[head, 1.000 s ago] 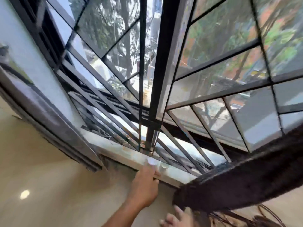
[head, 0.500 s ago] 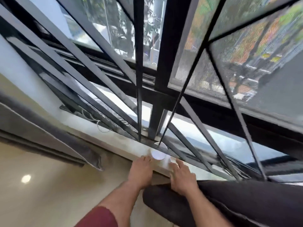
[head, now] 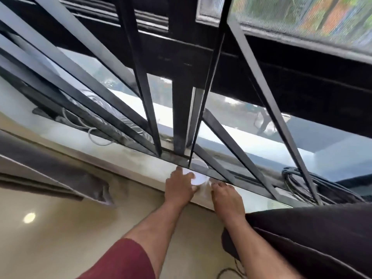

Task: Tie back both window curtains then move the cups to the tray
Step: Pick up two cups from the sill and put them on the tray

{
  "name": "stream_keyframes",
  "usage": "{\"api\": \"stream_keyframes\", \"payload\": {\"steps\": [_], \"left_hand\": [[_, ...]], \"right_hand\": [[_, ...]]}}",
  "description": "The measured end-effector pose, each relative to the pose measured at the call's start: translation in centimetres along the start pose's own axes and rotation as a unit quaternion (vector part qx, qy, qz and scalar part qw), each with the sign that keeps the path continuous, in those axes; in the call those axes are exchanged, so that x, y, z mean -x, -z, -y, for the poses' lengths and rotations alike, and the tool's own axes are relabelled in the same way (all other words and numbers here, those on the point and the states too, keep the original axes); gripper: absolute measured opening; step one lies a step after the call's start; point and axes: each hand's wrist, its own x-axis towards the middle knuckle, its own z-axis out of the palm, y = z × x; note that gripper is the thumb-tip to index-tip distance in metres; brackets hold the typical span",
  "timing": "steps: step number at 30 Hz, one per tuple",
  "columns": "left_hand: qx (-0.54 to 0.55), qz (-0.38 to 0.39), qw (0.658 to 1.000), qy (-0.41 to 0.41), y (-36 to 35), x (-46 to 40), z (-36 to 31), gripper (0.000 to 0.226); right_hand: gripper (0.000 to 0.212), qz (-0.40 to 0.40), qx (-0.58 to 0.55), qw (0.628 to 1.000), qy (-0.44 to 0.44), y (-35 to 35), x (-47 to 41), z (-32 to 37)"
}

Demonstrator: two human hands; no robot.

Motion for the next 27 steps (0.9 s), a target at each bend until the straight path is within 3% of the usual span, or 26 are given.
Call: {"api": "stream_keyframes", "payload": {"steps": [3,6,9,12,16,20,22,24,27], "left_hand": [[0.098,-0.013,0.995,0.021,-1.2,0.4,0.1,0.026],[0.175,-0.015,0.983,0.044,-1.0,2.9,0.2,0.022],[0.256,-0.024,0.964,0.067,1.4,7.7,0.3,0.011],[0.332,-0.041,0.94,0.067,6.2,14.2,-0.1,0.017],[0.366,-0.085,0.926,0.03,15.9,24.1,-0.6,0.027],[0.311,-0.062,0.948,-0.005,28.1,33.7,-2.9,0.034],[0.329,-0.119,0.937,-0.019,33.4,38.0,-3.5,0.036],[0.327,-0.21,0.921,-0.045,38.3,41.9,-3.7,0.036],[0.327,-0.27,0.904,-0.06,45.7,46.3,-5.0,0.039]], "right_hand": [[0.009,0.019,0.04,0.999,-0.006,-0.7,0.1,0.0],[0.007,0.036,0.06,0.998,-0.005,0.5,2.1,0.3],[0.008,0.008,-0.006,0.999,0.033,3.0,6.0,0.7],[0.006,-0.047,-0.082,0.993,0.065,8.3,11.4,1.8],[0.007,-0.124,-0.127,0.975,0.131,19.0,18.0,5.0],[0.035,-0.2,-0.189,0.945,0.176,32.6,23.7,9.9],[0.048,-0.2,-0.227,0.932,0.198,39.3,26.7,12.5],[0.034,-0.197,-0.244,0.926,0.211,45.3,29.8,15.0],[0.022,-0.228,-0.236,0.915,0.233,52.2,32.4,18.2]]}}
